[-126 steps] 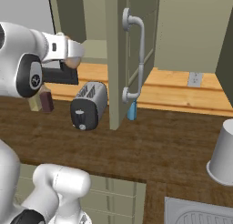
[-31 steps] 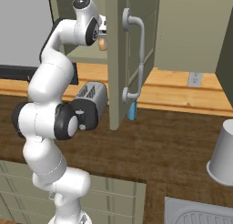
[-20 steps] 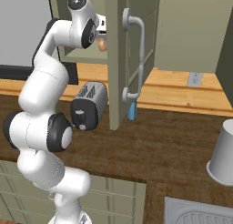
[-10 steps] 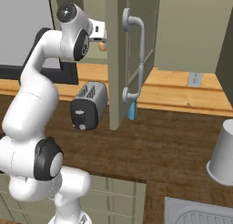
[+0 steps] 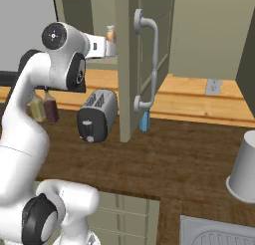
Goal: Put the shaker and condiment bottle from the counter next to their counterparts in the cabinet.
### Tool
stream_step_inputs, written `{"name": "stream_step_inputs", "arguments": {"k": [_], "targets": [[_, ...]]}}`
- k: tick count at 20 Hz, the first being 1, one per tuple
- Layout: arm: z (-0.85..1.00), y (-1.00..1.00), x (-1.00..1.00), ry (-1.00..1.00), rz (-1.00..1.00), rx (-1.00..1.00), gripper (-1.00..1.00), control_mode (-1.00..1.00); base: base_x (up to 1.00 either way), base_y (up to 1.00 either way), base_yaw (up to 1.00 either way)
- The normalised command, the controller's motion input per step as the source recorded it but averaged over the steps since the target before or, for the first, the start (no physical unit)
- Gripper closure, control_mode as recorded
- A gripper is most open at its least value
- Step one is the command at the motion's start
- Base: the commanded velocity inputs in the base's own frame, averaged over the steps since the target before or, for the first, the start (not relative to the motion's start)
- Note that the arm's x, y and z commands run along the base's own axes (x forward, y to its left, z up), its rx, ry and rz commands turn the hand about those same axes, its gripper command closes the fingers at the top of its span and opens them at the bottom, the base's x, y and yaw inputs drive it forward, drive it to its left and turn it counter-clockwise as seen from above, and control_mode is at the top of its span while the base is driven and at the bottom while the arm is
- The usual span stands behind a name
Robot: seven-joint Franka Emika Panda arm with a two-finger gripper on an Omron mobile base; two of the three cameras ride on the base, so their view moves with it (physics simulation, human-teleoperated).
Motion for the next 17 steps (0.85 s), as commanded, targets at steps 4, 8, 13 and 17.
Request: {"name": "stream_step_inputs", "arguments": {"k": [4,8,13,17], "targets": [[0.00,0.34,-1.00,-0.11,0.00,0.00,-1.00,-1.00,0.00,0.00,0.00],[0.00,0.41,-1.00,-0.19,0.00,0.00,-1.00,-1.00,0.00,0.00,0.00],[0.00,0.07,-1.00,-0.25,-0.02,0.00,-1.00,-1.00,0.00,0.00,0.00],[0.00,0.00,-1.00,-0.30,-0.07,0.00,-1.00,-1.00,0.00,0.00,0.00]]}}
